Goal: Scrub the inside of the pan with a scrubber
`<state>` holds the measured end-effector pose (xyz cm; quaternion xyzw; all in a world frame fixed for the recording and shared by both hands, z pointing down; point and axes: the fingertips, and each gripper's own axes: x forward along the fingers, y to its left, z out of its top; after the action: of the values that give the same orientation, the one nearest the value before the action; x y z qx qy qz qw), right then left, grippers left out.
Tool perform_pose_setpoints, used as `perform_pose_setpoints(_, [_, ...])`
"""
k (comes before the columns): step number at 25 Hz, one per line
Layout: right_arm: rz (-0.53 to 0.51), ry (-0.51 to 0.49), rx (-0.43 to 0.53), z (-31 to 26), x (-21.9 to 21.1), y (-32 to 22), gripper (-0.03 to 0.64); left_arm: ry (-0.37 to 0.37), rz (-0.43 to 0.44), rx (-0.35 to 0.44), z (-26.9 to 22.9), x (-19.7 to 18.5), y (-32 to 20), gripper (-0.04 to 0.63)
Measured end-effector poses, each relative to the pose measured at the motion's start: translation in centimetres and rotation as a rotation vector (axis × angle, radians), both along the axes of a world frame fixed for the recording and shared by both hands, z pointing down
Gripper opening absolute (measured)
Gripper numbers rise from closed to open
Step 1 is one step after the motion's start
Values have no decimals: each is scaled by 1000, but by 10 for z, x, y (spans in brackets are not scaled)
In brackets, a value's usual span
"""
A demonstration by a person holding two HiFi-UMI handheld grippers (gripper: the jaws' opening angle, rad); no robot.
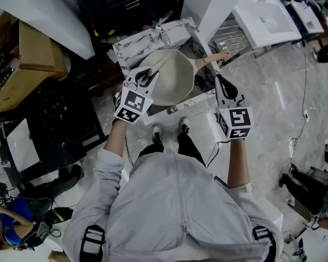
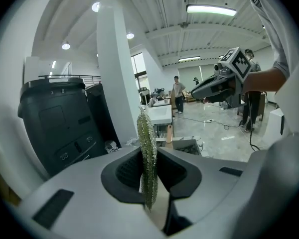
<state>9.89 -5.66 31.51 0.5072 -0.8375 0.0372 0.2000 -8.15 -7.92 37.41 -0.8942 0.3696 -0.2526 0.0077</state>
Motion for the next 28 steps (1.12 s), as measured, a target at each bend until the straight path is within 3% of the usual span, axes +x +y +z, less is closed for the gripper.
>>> perform_pose_setpoints(10, [-23, -18, -72, 53, 17, -70, 35, -159, -6, -43, 79, 16, -58, 64])
perform_pose_setpoints(15, [-15, -43, -110, 73, 17, -83, 35, -227, -56, -132, 125, 19, -73, 64])
perform_pose_setpoints(23, [-13, -52, -144, 88, 21, -86, 35, -138, -270, -305, 182, 9, -98, 64])
perform_pose_setpoints(28, [-21, -58, -150, 93, 20, -89, 35, 5, -483, -382, 218, -7, -115, 64])
